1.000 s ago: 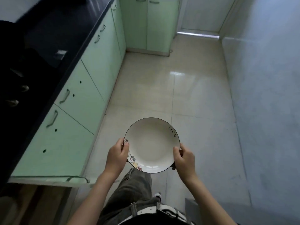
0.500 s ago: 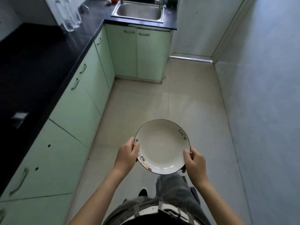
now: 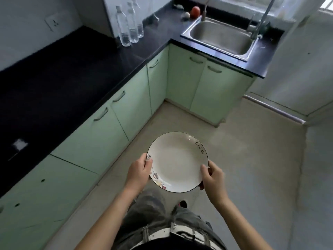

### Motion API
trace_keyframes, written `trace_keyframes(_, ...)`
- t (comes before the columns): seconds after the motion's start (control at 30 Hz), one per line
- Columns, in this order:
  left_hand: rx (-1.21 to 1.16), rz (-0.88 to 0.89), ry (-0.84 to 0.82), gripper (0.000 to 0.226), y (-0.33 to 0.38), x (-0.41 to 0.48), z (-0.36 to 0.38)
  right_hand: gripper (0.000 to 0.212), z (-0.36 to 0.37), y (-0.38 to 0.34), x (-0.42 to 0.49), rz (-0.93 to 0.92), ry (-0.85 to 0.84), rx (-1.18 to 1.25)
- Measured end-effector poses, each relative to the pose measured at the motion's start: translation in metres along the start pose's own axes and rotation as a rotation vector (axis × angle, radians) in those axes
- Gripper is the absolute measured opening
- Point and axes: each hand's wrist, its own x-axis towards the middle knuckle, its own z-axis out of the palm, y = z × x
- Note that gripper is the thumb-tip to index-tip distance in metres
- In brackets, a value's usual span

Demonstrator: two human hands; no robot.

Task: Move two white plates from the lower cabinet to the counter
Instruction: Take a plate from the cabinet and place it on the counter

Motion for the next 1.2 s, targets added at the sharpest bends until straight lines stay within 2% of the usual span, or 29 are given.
trace_keyframes(0.23,-0.040,-0.216,0.239,0.037,-0.006,0.106,-0.023,0.031,0.068,-0.062,0.161,-0.084,-0.291,-0.057)
trace_keyframes(0.4,-0.094,-0.322,0.353,0.030,-0.030,0.191,-0.056,0.054,0.146,-0.116,0.253,-0.163,-0.418,-0.122)
trace_keyframes(0.47,-0.099,-0.331,0.404,0.031,-0.034,0.224,-0.078,0.056,0.176,-0.142,0.282,-0.199,-0.462,-0.138)
trace_keyframes(0.53,-0.103,-0.346,0.445,0.035,-0.036,0.255,-0.102,0.053,0.205,-0.170,0.310,-0.226,-0.505,-0.141)
trace_keyframes(0.73,-0.201,-0.426,0.567,0.027,-0.040,0.333,-0.153,0.021,0.285,-0.236,0.398,-0.292,-0.645,-0.188)
trace_keyframes(0.97,-0.251,-0.557,0.740,0.034,-0.056,0.427,-0.181,0.024,0.381,-0.292,0.497,-0.405,-0.810,-0.284)
trace_keyframes(1.2,-0.422,-0.686,0.773,0.020,-0.076,0.519,-0.225,0.018,0.478,-0.345,0.578,-0.407,-0.988,-0.338)
